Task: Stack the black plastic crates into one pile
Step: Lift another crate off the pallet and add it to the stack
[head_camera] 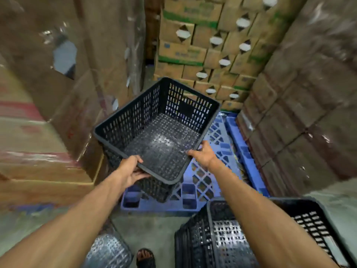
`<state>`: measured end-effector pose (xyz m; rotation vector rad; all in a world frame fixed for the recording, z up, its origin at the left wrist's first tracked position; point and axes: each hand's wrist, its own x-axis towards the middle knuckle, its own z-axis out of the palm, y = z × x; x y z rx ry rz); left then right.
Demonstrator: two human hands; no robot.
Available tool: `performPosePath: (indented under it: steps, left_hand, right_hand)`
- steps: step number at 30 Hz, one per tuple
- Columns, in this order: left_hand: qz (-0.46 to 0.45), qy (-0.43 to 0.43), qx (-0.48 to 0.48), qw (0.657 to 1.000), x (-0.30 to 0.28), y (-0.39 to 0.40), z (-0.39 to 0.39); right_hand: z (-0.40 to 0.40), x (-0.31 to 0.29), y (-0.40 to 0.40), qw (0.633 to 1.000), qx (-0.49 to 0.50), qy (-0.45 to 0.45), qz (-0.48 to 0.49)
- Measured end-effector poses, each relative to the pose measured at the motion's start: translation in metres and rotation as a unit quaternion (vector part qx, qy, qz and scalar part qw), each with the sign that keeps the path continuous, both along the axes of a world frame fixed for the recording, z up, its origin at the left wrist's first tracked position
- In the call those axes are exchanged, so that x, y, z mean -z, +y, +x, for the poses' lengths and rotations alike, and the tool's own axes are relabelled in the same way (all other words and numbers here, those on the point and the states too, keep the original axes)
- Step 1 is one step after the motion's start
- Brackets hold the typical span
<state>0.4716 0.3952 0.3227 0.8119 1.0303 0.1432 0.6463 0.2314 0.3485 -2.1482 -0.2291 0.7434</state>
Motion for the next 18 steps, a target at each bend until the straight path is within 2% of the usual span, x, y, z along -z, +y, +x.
performPosePath:
  steps: [2, 5, 10, 13, 18]
  left_hand:
    - [0.033, -0.021, 0.024, 0.999, -0.046, -0.019, -0.018]
    - [0.083, -0.047, 0.047, 0.994, -0.106, -0.047, -0.040]
    - [0.165, -0.060, 0.087, 0.981, -0.188, -0.093, -0.064]
    - [0.197, -0.063, 0.131, 0.969, -0.228, -0.126, -0.065]
    - [0.226, -0.046, 0.184, 0.956, -0.270, -0.196, -0.063]
  right_hand:
    - [-0.012, -0.044, -0.028, 0.997, 0.045, 0.007, 0.060]
    - [-0.027, -0.098, -0.073, 0.991, 0.095, -0.027, 0.089]
    - [-0.044, -0.158, -0.145, 0.959, 0.231, -0.008, 0.162]
    - [-0.047, -0.180, -0.197, 0.950, 0.271, -0.079, 0.134]
    - [-0.054, -0.205, -0.293, 0.952, 0.246, -0.154, 0.097]
